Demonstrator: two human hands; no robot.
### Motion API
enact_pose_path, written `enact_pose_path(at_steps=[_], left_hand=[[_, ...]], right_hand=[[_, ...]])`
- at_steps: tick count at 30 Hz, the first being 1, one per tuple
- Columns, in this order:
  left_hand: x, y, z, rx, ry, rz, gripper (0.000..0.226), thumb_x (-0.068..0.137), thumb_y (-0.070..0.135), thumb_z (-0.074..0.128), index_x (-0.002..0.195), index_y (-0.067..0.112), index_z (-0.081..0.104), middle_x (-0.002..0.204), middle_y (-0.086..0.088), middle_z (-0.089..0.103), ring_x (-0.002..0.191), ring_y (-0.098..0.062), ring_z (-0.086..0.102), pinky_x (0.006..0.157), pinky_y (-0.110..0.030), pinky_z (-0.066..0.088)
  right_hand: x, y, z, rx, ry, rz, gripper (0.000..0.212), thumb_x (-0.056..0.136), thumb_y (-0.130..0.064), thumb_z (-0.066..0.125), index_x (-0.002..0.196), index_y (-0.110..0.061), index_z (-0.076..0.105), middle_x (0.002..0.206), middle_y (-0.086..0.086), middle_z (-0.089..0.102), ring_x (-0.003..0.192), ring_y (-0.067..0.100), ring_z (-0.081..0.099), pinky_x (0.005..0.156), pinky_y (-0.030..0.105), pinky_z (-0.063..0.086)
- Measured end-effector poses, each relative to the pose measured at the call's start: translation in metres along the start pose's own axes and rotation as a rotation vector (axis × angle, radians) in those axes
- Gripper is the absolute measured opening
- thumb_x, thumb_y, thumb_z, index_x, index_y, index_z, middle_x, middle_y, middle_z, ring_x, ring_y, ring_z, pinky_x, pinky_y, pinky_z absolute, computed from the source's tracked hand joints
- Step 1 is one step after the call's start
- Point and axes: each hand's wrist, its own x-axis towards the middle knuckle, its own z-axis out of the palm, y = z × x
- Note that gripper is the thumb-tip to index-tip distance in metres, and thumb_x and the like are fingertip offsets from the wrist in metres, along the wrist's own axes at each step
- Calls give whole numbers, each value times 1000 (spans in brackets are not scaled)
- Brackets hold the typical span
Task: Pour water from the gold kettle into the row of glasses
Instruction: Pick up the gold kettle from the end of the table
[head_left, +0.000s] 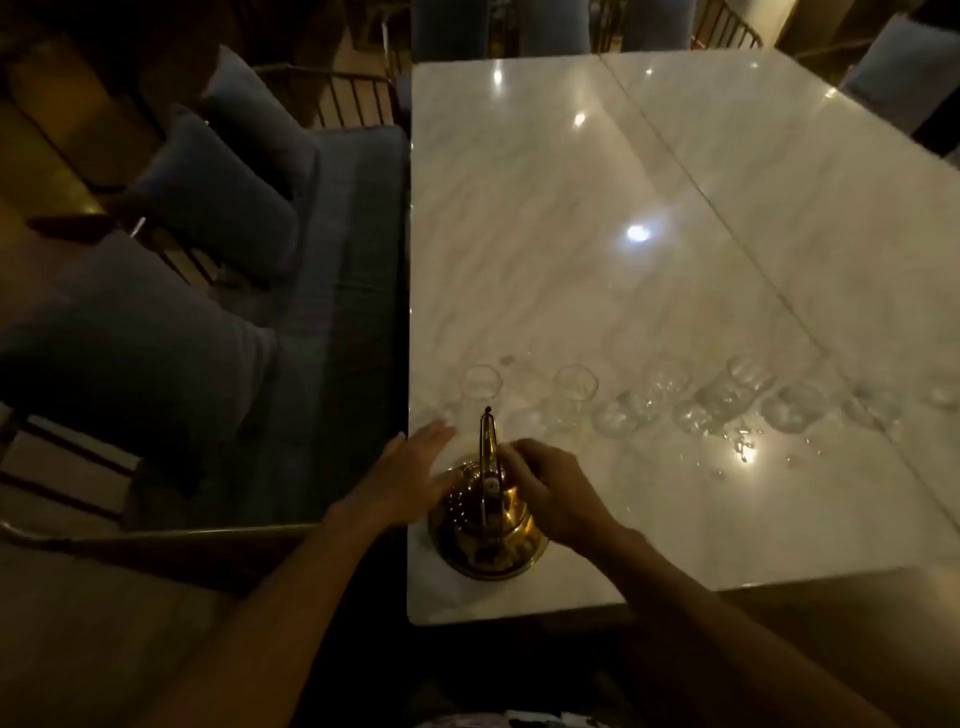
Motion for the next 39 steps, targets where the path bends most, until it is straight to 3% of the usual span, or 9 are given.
enact_pose_path(at_steps=[3,5,8,15,20,24,30,34,39], left_hand=[[-2,-4,16,-49,-57,36,67,95,49,58,156,37,31,163,4,35,151,-30,33,123,-55,31],[-3,-4,27,-103,-103,46,56,93,50,54,146,45,39,147,8,51,134,-25,52,110,-53,48],[-6,-5,35,-121,-134,76,51,99,37,55,147,45,39,149,10,49,135,-16,52,112,-49,47],[-1,-22,52,-98,-158,133,63,90,69,57,144,41,40,147,10,48,132,-20,54,108,-52,49],[-6,-19,62,-29,-169,221,91,90,65,61,161,37,14,170,6,16,155,-21,24,125,-49,28],[0,-16,65,-27,-137,286,96,90,71,52,162,35,1,173,3,8,159,-21,12,127,-52,22],[20,-14,60,-91,-111,299,93,88,76,56,160,33,17,164,3,34,148,-22,41,113,-52,45],[24,-12,58,-161,-86,351,90,90,71,58,159,28,21,163,0,37,145,-21,44,111,-50,48],[34,-10,49,-233,-66,409,84,90,63,64,156,27,25,155,-2,47,134,-20,55,102,-47,56]], right_hand=[[-6,0,25,101,15,82,42,87,-43,60,120,-18,54,95,0,72,79,6,72,70,21,58],[-9,3,39,118,59,85,56,79,-49,67,125,-21,49,100,2,72,85,10,72,76,30,60],[-6,4,48,173,136,120,59,80,-47,65,131,-26,46,99,4,71,81,16,72,73,42,61],[-18,7,57,279,341,111,39,90,-26,62,127,-17,55,100,4,72,83,15,73,75,38,61],[-21,8,55,301,444,102,34,87,-16,67,121,-16,62,87,5,74,77,17,74,68,35,62],[-2,0,45,287,498,170,36,88,-19,66,124,-17,62,87,5,73,71,15,72,64,29,61],[13,-9,35,175,461,145,40,89,-22,65,128,-15,60,97,13,74,68,12,70,64,31,62],[20,-15,30,133,484,131,40,89,-20,65,128,-12,60,96,10,74,66,17,71,62,31,61],[40,-26,22,52,473,102,39,90,-21,63,127,-9,60,126,6,65,96,18,69,85,36,58]])
